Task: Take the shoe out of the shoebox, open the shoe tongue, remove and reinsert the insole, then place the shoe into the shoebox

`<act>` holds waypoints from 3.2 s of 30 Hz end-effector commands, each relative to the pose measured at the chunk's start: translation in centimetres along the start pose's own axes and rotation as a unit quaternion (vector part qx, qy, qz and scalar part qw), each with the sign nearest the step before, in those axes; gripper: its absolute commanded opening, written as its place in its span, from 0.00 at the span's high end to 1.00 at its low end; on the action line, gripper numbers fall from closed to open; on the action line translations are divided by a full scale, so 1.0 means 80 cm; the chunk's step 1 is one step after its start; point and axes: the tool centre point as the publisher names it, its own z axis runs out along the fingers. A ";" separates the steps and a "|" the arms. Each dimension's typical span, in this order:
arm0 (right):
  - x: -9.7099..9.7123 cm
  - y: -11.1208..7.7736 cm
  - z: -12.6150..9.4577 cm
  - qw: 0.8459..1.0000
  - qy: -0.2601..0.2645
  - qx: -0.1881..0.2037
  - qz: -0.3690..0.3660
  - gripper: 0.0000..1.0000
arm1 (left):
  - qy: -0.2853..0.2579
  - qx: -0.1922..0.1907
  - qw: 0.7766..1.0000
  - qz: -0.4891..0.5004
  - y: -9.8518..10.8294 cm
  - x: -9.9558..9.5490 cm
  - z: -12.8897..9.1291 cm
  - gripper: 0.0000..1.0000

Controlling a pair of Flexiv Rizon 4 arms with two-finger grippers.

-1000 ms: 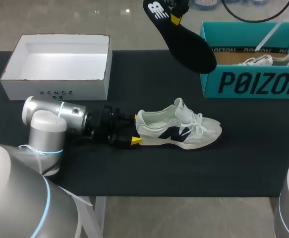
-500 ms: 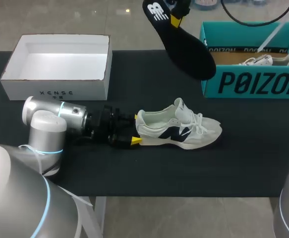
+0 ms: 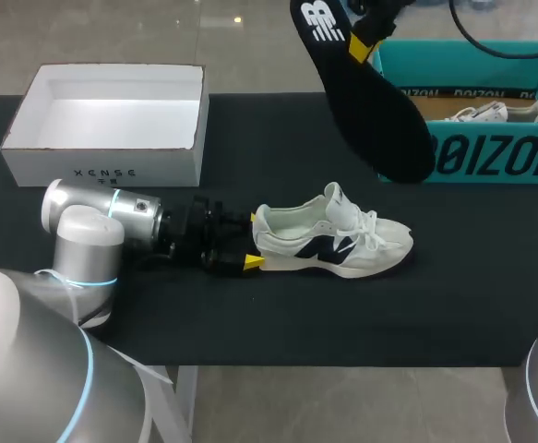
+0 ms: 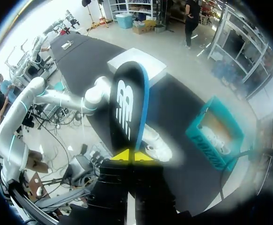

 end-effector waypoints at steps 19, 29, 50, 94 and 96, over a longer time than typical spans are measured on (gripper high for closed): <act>0.058 -0.022 -0.034 0.969 0.041 -0.232 -0.072 1.00 | 0.000 -0.001 1.000 0.000 0.003 0.000 0.002 1.00; 0.058 -0.022 -0.034 0.969 0.041 -0.232 -0.072 1.00 | 0.000 -0.001 1.000 0.000 0.003 0.000 0.002 1.00; 0.090 -0.017 -0.047 0.968 0.084 -0.226 -0.075 1.00 | 0.000 -0.001 1.000 0.000 0.003 0.000 0.002 1.00; 0.090 -0.017 -0.047 0.968 0.084 -0.226 -0.075 1.00 | 0.095 -0.321 0.939 0.081 -0.084 0.005 -0.094 0.00; 0.090 -0.017 -0.047 0.968 0.084 -0.226 -0.075 1.00 | 0.106 -0.345 0.929 0.086 -0.099 0.005 -0.097 0.00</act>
